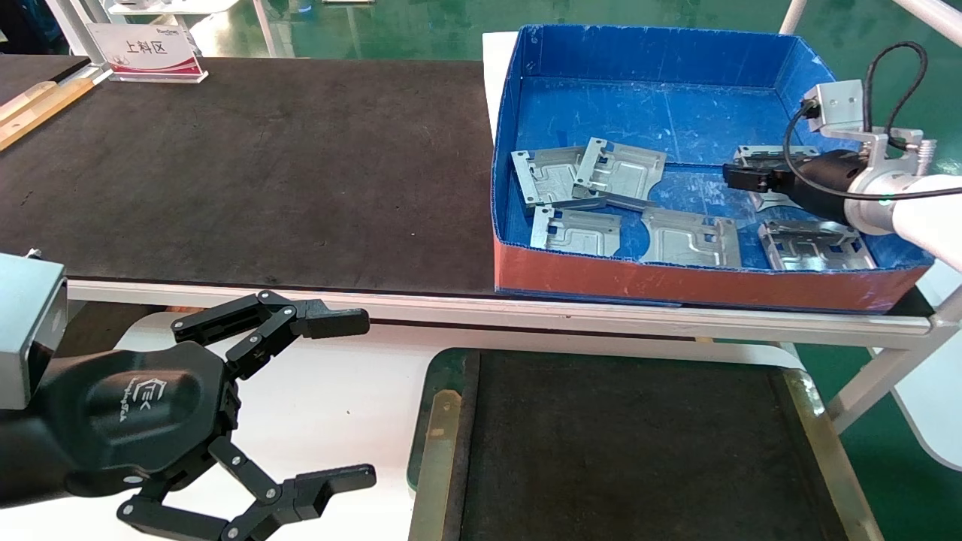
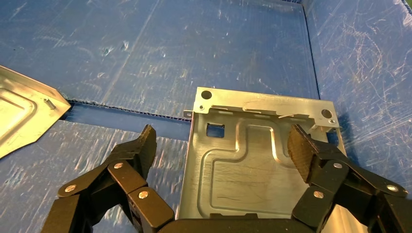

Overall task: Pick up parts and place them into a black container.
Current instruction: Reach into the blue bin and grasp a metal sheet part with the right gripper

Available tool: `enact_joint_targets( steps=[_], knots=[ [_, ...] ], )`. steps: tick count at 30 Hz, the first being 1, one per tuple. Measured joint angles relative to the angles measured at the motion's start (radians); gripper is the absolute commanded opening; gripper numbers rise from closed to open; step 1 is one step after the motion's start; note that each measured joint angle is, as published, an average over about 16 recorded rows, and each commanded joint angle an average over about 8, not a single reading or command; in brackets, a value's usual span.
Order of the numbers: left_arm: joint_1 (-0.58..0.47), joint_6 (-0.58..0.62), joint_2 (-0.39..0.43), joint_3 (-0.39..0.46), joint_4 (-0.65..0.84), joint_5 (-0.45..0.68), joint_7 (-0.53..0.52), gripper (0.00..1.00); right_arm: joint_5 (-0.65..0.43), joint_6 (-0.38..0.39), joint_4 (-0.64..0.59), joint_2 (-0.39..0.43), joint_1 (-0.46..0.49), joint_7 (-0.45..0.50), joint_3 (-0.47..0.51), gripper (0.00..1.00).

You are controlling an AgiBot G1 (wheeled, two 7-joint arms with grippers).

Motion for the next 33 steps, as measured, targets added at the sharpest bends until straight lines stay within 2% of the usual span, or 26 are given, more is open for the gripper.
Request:
enact_joint_targets(
  steps=[22, 33],
  knots=[
    [0.000, 0.000, 0.000, 0.000, 0.000, 0.000, 0.000, 1.00, -0.022, 0.010, 0.021, -0.004, -0.015, 0.024, -0.015, 0.00],
    [0.000, 0.000, 0.000, 0.000, 0.000, 0.000, 0.000, 1.00, -0.033, -0.018, 0.026, 0.008, -0.002, 0.025, -0.023, 0.00]
  ],
)
